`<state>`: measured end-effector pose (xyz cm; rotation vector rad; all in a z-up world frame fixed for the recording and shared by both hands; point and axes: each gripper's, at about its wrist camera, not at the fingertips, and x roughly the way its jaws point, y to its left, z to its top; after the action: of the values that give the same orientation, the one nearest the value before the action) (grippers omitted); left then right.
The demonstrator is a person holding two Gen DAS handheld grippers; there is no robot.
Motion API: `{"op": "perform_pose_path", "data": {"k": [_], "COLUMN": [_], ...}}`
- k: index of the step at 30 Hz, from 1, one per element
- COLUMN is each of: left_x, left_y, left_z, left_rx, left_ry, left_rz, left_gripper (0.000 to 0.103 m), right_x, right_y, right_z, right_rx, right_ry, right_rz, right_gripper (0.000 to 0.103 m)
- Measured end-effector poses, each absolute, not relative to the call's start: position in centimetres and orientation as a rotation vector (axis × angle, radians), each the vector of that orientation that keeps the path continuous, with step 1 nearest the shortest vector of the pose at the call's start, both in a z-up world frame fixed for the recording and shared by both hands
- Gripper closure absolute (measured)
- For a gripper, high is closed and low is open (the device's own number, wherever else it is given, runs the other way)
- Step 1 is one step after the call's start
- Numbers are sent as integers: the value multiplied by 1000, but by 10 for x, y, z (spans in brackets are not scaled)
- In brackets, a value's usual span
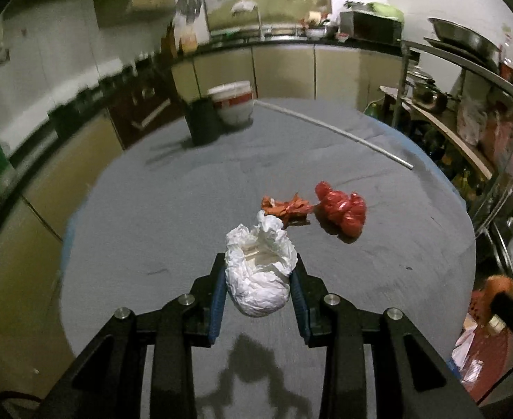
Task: Collect trash
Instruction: 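Lift the tissue and orange peel and hold them above the table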
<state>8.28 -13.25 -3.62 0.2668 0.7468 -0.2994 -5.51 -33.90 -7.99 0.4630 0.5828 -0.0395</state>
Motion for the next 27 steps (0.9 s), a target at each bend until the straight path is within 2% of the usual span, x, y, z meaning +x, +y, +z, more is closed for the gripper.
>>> {"op": "perform_pose_path", "data": {"k": [12,27], "left_x": [14,-6], "left_y": [-136,-143], "left_z": [-5,-5], "left_rx": [323,330], "left_ry": [614,610], "left_rz": [-311,-331], "left_gripper": [67,67], "right_x": [-116,-144], "right_y": [-329,-332], "right_z": [-47,-36], "right_rx": [437,429], "right_ry": [490,457], "right_rz": [-44,-58], "right_gripper": [75,75]}}
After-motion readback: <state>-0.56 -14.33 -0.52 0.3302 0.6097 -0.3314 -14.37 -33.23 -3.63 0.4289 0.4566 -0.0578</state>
